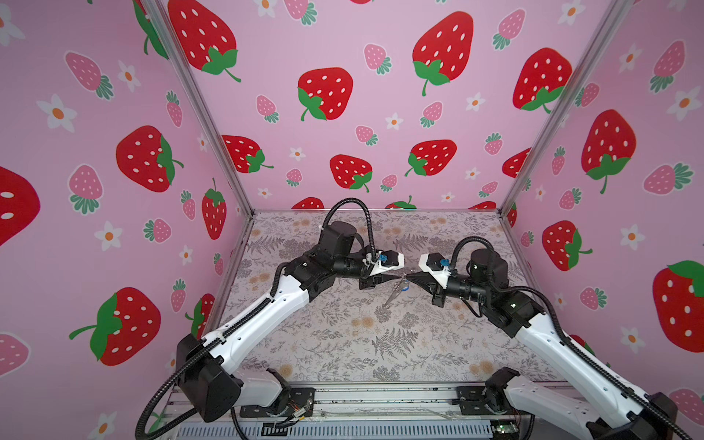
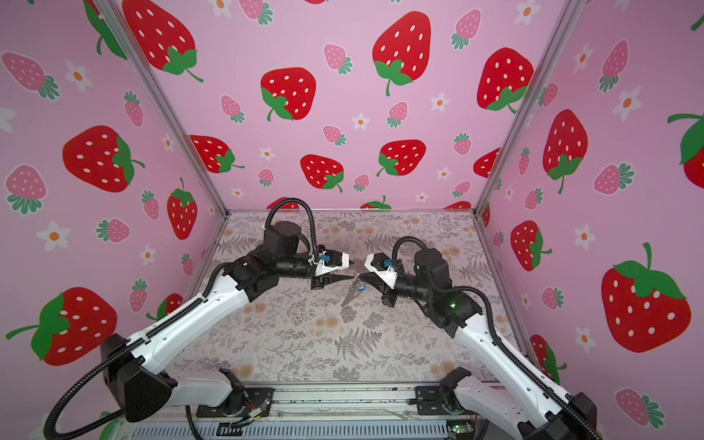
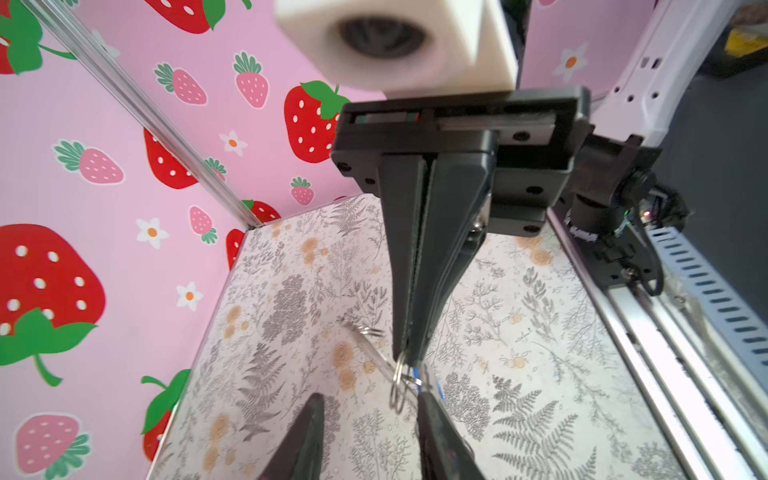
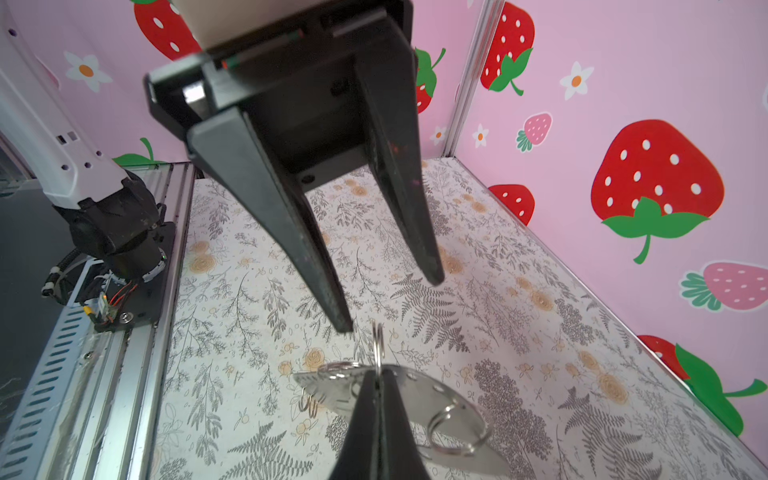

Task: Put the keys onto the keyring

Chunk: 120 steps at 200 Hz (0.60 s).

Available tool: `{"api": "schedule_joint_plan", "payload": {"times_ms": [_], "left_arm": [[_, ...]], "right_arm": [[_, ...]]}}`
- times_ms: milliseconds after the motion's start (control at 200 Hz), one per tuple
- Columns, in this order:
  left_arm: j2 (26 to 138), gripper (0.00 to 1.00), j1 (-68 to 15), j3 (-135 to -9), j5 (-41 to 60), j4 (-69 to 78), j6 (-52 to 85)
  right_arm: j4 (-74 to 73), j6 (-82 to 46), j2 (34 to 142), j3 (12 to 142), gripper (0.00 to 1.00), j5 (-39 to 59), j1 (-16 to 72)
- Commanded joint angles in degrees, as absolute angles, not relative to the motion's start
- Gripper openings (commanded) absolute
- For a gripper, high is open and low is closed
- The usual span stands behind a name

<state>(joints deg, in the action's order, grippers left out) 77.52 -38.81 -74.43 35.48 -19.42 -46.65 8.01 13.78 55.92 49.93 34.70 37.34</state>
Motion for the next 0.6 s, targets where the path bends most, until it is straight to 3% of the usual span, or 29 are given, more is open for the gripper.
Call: {"api": "schedule_joint_plan", "payload": {"times_ms": [0, 595], "left_arm": [[77.59, 0.38, -40.85, -78.63, 28.76, -26.59, -55.49], [82.16, 0.26, -45.65, -85.09, 22.49, -33.76, -61.09]], "right_arm": [[11.72, 15.75, 55.56, 52.8, 0.0, 34.87, 37.36], [13.4, 16.52, 57.18, 54.76, 0.0, 37.06, 37.35]]}}
